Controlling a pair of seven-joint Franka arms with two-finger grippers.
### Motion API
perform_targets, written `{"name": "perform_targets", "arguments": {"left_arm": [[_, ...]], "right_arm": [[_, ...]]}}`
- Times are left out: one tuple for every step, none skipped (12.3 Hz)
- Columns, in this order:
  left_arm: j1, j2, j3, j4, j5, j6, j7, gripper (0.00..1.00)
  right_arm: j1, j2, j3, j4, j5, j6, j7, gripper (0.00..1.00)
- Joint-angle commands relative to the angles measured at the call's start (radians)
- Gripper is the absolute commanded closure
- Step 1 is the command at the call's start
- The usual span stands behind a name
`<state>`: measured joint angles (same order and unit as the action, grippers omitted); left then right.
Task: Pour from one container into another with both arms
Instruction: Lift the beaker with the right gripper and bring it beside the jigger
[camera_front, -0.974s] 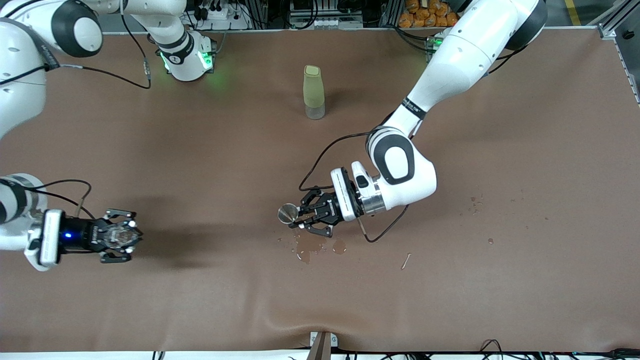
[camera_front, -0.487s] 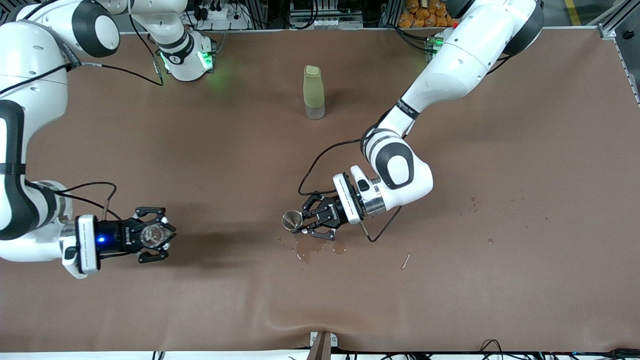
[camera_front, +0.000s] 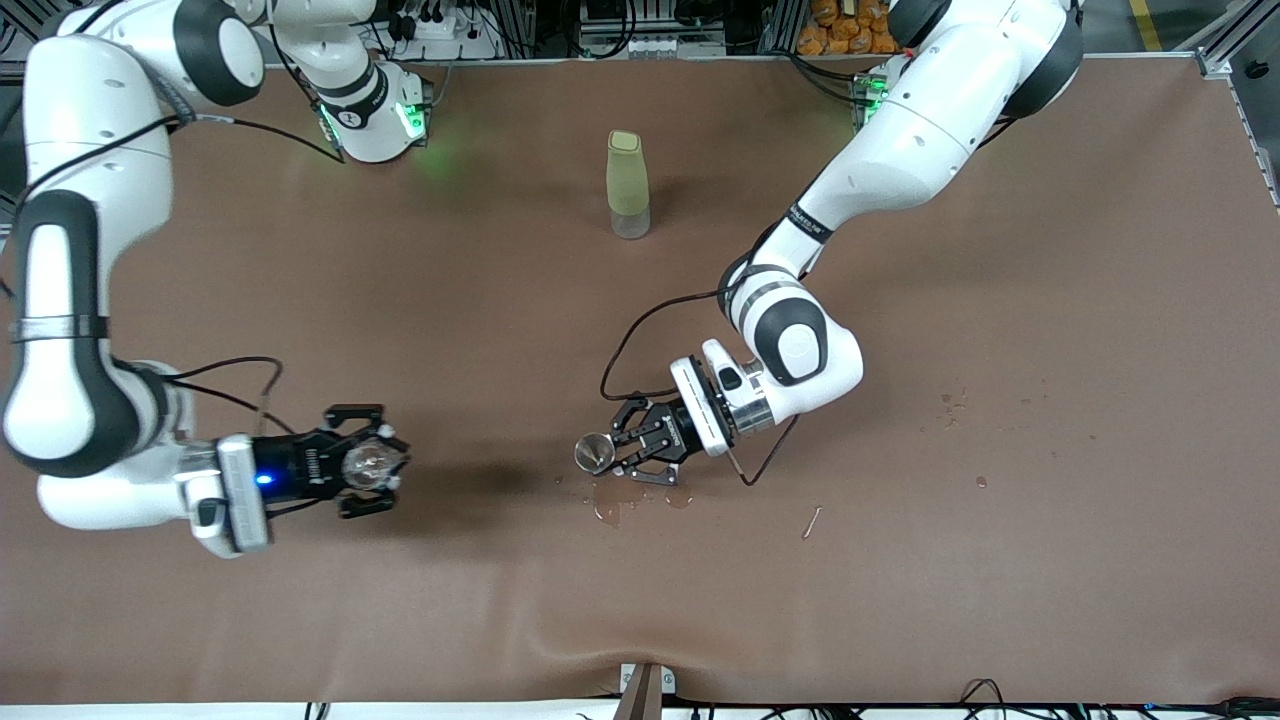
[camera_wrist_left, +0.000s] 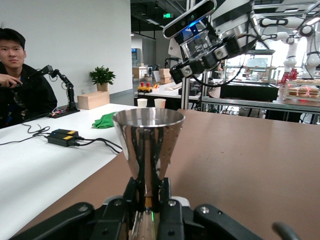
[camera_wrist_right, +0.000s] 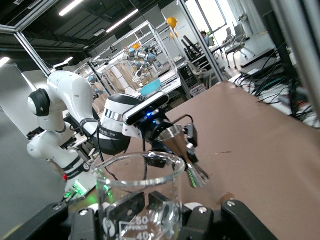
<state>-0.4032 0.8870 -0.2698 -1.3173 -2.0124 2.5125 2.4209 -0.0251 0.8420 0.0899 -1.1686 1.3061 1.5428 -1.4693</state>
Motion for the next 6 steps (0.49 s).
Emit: {"name": "perform_targets", "arguments": {"left_arm": [[-0.013,0.006,0.009,0.013,-0.052,0.012,0.041,1.0],[-0.013,0.006,0.009,0.013,-0.054,0.012,0.041,1.0],[-0.013,0.007,0.009,0.013,-0.054,0.014,0.041,1.0],[-0.013,0.007,0.009,0.012,-0.054,0.015,0.043,1.0],[-0.013,0.009,0.009,0.012,-0.054,0.015,0.047,1.0],[-0.013,0.009,0.009,0.01,-0.055,0.017,0.049,1.0]], "right_arm": [[0.078,-0.017,0.004,0.001,0.038,0.078,0.105,1.0],[0.108,-0.017,0.005,0.01,0.056,0.108,0.127,1.0],[0.128,-0.017,0.004,0.01,0.083,0.121,0.159,1.0],[0.152,-0.017,0.002,0.012,0.1,0.129,0.199,1.0],[0.171,-0.017,0.004,0.012,0.117,0.151,0.243,1.0],[0.192,-0.017,0.004,0.012,0.136,0.177,0.279,1.0]]}}
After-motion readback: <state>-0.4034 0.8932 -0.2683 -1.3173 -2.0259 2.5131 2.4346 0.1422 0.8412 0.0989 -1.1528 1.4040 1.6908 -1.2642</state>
